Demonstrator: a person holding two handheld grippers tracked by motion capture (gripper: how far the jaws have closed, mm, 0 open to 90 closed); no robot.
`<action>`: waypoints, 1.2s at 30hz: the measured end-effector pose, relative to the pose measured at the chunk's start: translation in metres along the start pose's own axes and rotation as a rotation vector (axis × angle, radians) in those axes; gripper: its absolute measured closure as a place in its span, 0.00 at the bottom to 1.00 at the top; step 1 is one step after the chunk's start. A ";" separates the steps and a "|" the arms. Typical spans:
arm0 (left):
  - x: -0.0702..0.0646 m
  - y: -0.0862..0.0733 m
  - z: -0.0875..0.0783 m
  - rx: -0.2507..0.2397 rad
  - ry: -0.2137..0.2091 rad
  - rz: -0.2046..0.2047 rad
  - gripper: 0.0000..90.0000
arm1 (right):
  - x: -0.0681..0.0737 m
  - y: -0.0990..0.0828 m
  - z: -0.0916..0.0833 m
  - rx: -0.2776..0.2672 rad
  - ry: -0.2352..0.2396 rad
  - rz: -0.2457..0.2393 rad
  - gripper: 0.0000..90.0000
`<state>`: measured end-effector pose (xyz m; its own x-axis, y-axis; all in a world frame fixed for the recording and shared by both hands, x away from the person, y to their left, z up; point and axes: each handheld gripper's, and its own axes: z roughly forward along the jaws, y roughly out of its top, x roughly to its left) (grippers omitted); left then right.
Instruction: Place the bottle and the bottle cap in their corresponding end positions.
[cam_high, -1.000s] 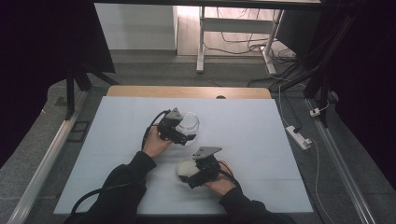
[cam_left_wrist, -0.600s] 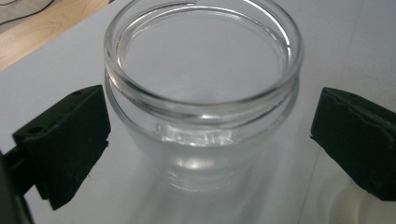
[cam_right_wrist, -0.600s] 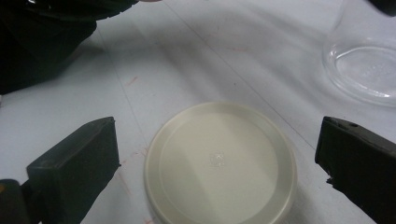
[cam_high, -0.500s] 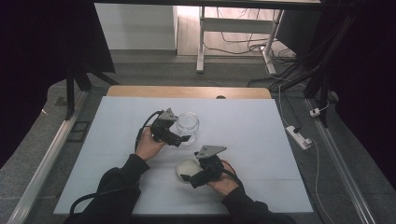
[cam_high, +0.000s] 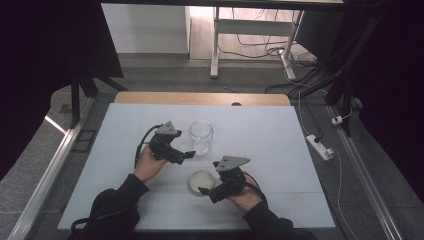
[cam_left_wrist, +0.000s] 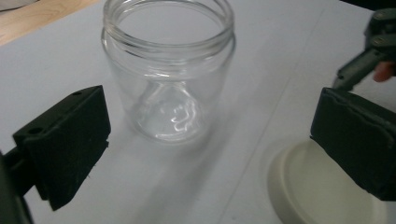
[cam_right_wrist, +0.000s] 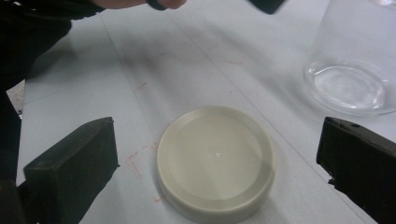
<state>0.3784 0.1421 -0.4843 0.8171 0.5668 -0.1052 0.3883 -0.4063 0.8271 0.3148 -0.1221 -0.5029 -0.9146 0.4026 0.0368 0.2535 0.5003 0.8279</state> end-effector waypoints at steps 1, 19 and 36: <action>-0.002 0.000 -0.003 0.000 -0.003 0.008 0.00 | 0.000 0.000 -0.002 -0.003 -0.003 0.001 0.00; -0.033 -0.019 -0.050 -0.057 -0.072 -0.020 0.00 | 0.005 0.001 -0.021 -0.003 -0.021 -0.020 0.00; -0.054 -0.051 -0.091 -0.094 -0.027 -0.065 0.01 | 0.006 -0.009 -0.068 -0.074 -0.111 0.030 0.00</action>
<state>0.2759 0.1970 -0.4706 0.8033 0.5694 -0.1745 0.4003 -0.2993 0.8661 0.2851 -0.1768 -0.4722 -0.8655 0.5008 0.0037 0.2530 0.4307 0.8663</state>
